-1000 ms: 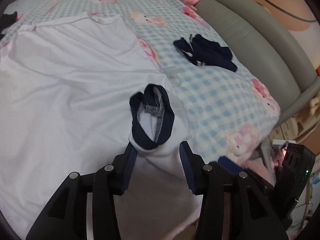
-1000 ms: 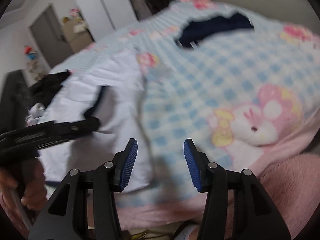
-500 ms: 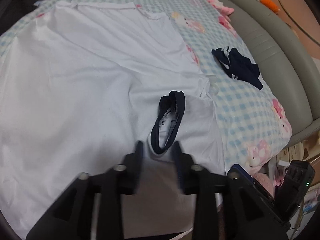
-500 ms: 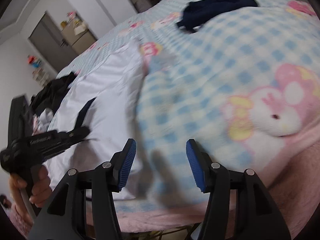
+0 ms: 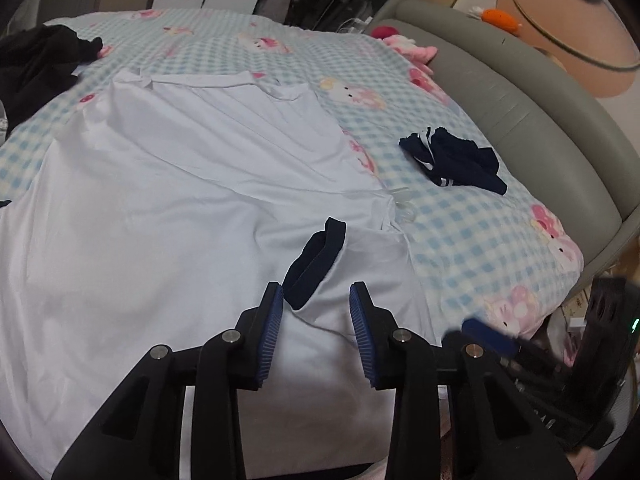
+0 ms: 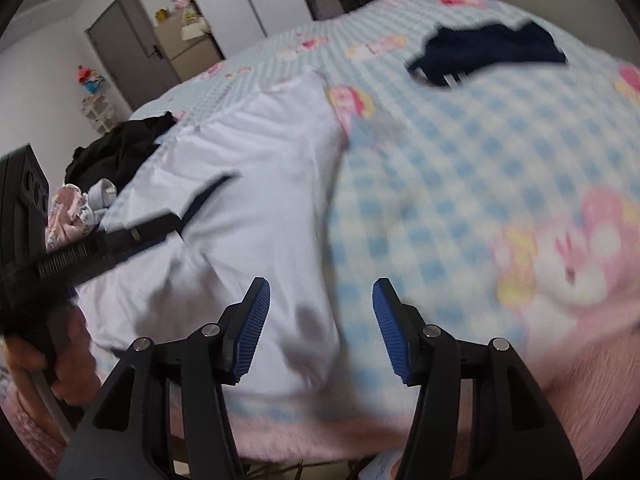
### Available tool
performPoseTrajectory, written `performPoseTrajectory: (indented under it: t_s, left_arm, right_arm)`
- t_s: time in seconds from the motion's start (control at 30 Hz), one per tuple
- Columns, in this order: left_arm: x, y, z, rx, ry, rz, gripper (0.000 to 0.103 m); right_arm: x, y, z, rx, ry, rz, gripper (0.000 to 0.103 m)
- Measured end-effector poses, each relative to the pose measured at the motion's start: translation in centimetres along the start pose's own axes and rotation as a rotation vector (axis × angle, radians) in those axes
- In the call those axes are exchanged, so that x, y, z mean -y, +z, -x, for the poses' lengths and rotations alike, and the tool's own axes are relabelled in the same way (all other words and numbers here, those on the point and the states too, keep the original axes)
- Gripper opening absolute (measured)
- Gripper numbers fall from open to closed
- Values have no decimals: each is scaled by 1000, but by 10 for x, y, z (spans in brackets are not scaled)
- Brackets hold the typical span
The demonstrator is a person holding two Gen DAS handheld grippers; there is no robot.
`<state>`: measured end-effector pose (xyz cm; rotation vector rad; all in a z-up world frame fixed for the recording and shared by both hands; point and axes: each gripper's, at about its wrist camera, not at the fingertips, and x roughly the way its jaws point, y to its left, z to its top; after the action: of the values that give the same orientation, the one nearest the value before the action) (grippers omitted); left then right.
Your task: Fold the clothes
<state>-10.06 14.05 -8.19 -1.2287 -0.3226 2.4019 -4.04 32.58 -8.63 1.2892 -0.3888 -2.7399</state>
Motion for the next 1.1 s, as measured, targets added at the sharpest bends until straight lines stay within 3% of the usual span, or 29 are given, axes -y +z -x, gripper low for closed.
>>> performPoseTrajectory:
  t_s: [0.13,0.2,0.3,0.43,0.5,0.6,0.73,0.9,1.1]
  left_arm:
    - [-15,3,-13,-31,33,42,35]
    - [-28,2,-12,-41,15,60,34]
    - [-33,-3,-11,-64,-17,22,34]
    - [-34,-11,-12,-93,-62,-41,34]
    - [-32,-10,-14,-93,-66,-63,34]
    - [-27,-1,-22,-76,-74,-69,34]
    - [-20,14,-34,-62,-70,-88,34]
    - [-2,23,-47,-83,-44,-163,33]
    - [10,23,-40,-78,-59,-180,34]
  right_arm:
    - [-25,36,-21,-6,16,134,55]
    - [-34,52,-35,-12,29,185,55]
    - [-42,72,-63,-80,60,234,55]
    - [-52,77,-100,-150,14,340,55]
    - [-42,79,-106,-132,7,300,55]
    - [-15,82,-106,-98,87,132,55]
    - [11,82,-102,-89,135,28,53]
    - [22,85,-101,-82,158,-4,53]
    - [19,85,-72,-34,168,24,54]
